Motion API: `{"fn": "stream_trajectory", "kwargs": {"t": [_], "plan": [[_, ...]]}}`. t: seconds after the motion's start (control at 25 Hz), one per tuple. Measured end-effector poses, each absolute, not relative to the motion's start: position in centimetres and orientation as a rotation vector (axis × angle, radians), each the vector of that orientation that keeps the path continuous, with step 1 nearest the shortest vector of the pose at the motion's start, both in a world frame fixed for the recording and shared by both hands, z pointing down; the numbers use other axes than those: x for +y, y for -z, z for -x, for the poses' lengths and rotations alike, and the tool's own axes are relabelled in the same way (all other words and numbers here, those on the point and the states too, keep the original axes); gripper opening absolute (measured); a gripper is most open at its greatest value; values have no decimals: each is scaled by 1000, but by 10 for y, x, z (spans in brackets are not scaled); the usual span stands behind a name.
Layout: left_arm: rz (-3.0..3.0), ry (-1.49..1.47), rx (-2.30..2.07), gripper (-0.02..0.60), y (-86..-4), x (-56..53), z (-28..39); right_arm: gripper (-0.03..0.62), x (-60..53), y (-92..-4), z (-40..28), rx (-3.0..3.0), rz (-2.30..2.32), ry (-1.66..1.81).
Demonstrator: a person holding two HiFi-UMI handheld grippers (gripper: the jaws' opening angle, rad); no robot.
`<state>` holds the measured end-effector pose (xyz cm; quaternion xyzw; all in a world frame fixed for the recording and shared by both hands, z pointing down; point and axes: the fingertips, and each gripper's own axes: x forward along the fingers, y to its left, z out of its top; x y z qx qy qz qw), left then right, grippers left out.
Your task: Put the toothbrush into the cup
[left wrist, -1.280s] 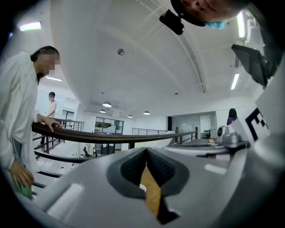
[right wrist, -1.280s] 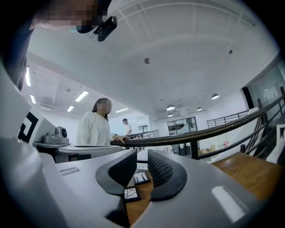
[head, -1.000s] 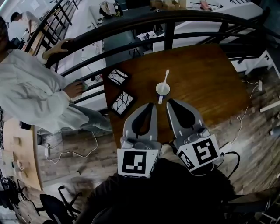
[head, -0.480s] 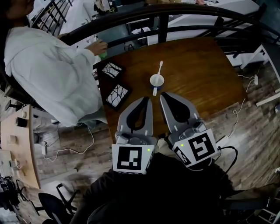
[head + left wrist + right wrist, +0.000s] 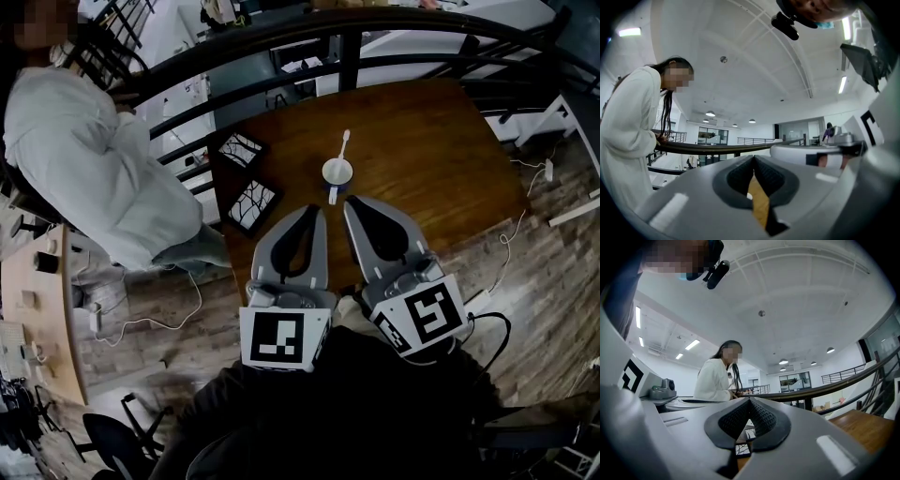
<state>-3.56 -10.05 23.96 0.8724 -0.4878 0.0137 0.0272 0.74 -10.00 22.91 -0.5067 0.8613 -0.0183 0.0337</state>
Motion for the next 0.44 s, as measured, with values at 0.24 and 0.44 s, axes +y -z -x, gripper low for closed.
{"fn": "stream_trajectory", "kwargs": {"t": [0.24, 0.44], "plan": [[-2696, -45, -1508, 8, -245, -103, 31, 0, -103, -235, -13, 2649, 1559, 62], [-2690, -43, -1510, 8, -248, -105, 27, 0, -106, -237, -17, 2643, 1554, 66]]}}
